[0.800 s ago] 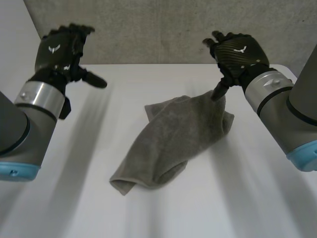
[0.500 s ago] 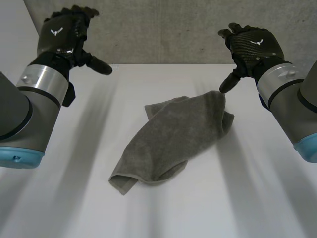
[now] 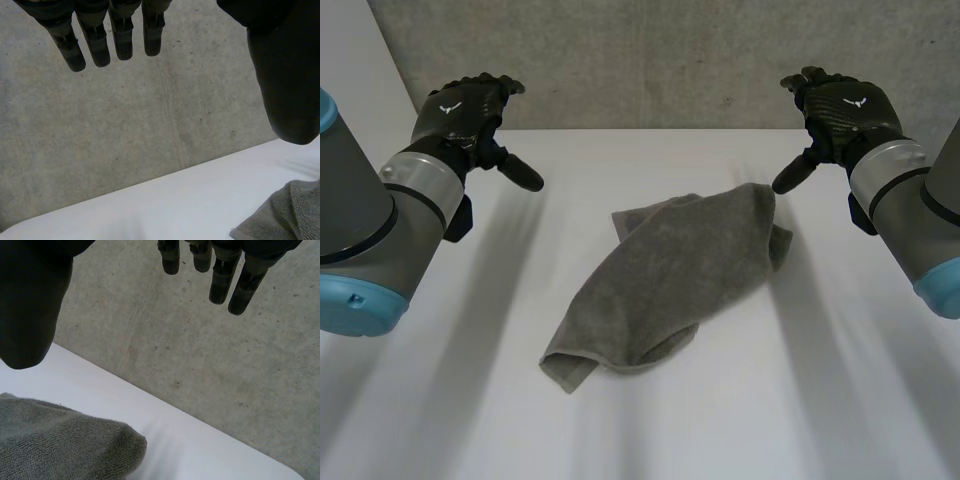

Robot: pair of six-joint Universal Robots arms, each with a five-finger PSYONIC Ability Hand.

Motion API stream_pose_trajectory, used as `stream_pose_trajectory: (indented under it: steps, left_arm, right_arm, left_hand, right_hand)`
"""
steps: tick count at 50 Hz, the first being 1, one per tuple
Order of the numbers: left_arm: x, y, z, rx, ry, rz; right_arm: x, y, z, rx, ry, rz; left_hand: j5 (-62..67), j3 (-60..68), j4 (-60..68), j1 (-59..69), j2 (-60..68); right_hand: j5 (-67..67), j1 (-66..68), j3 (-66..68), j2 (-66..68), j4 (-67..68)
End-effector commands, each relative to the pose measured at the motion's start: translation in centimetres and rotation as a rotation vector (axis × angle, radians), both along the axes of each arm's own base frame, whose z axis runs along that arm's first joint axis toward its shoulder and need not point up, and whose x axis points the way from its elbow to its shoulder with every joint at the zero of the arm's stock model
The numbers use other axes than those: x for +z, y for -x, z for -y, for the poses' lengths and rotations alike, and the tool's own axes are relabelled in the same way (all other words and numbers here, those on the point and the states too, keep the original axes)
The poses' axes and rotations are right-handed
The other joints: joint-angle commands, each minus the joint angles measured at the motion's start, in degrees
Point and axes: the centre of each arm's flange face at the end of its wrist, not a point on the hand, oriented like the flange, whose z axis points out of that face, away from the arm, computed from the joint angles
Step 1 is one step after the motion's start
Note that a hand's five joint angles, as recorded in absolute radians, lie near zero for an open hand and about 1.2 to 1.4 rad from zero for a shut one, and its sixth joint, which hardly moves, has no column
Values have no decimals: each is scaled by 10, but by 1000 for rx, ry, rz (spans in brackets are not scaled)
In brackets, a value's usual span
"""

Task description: Fold the towel.

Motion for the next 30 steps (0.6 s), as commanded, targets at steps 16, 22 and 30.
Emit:
stream_pose_trajectory:
  steps: [16,22,30]
  left_arm:
    - [1,-2,-1,4,3,-1]
    - [1,-2,-1,3,2,1]
    - [-7,1,-2,-9,-11,22]
  right_arm:
    - [2,6,5,-18,5,3]
    - [2,6,5,-16,6,4]
    - [0,4,5,-2,3,-10]
  left_hand:
    - [-32,-28,-32,-73,-35]
    - [-32,-28,-32,-73,-35]
    - [-27,-28,-32,-68,-30]
  right_hand:
    - [-36,-54,-7,-49,-33]
    - [-36,-54,-7,-49,-33]
    - [-36,-54,-7,-49,-33]
